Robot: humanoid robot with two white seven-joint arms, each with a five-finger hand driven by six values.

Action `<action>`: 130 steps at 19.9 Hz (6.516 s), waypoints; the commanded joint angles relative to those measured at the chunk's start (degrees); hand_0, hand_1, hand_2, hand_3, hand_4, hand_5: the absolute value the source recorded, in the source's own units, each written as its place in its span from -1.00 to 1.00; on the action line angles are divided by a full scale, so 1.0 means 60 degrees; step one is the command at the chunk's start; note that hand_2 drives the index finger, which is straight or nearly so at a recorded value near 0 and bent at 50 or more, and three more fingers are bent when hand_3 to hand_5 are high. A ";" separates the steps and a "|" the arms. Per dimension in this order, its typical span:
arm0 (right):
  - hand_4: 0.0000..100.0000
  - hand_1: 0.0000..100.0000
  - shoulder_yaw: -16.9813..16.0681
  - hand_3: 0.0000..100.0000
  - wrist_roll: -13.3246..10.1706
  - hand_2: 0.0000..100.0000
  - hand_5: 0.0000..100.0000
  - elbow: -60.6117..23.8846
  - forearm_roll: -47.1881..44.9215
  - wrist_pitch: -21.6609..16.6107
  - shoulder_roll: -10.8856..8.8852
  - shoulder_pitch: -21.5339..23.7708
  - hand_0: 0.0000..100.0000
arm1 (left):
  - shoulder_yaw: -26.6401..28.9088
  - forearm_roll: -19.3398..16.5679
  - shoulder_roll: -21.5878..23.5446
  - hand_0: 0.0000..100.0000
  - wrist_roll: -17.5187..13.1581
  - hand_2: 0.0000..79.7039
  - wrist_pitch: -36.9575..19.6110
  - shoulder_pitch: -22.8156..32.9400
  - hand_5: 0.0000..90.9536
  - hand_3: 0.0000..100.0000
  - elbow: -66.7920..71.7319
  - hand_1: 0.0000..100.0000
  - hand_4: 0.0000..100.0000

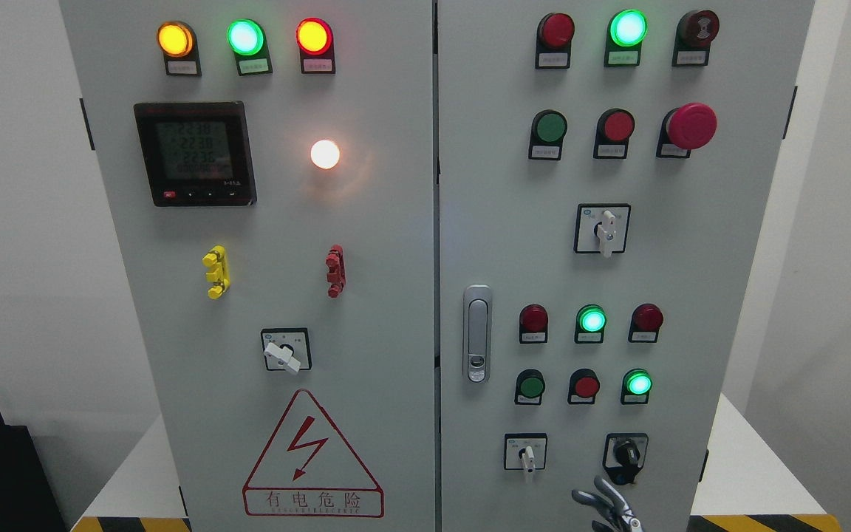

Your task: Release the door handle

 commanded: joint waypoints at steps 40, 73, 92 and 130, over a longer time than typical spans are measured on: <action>0.82 -0.67 0.1871 1.00 -0.0372 -1.00 0.97 0.2661 1.0253 0.3625 0.0806 -0.3685 -0.33 | 0.0103 0.0000 0.0000 -0.76 0.0001 -1.00 -0.0020 0.0000 -1.00 -1.00 0.0161 -0.22 -1.00; 1.00 -0.68 0.1768 1.00 0.0170 -1.00 0.97 0.2690 1.0180 0.3626 0.0864 -0.3729 -0.33 | 0.0103 0.0000 0.0000 -0.76 0.0001 -1.00 -0.0020 0.0000 -1.00 -1.00 0.0161 -0.22 -1.00; 1.00 -0.69 0.1724 1.00 0.0082 -1.00 0.97 0.2500 1.0107 0.3552 0.0864 -0.3891 -0.32 | 0.0103 0.0000 0.0000 -0.76 0.0001 -1.00 -0.0019 0.0000 -1.00 -1.00 0.0161 -0.22 -1.00; 0.79 -1.00 0.0948 1.00 0.0667 0.94 0.75 0.0888 0.9696 0.3024 0.0923 -0.3729 -0.31 | 0.0103 0.0000 0.0000 -0.76 0.0001 -1.00 -0.0034 0.0000 -1.00 -1.00 0.0161 -0.22 -1.00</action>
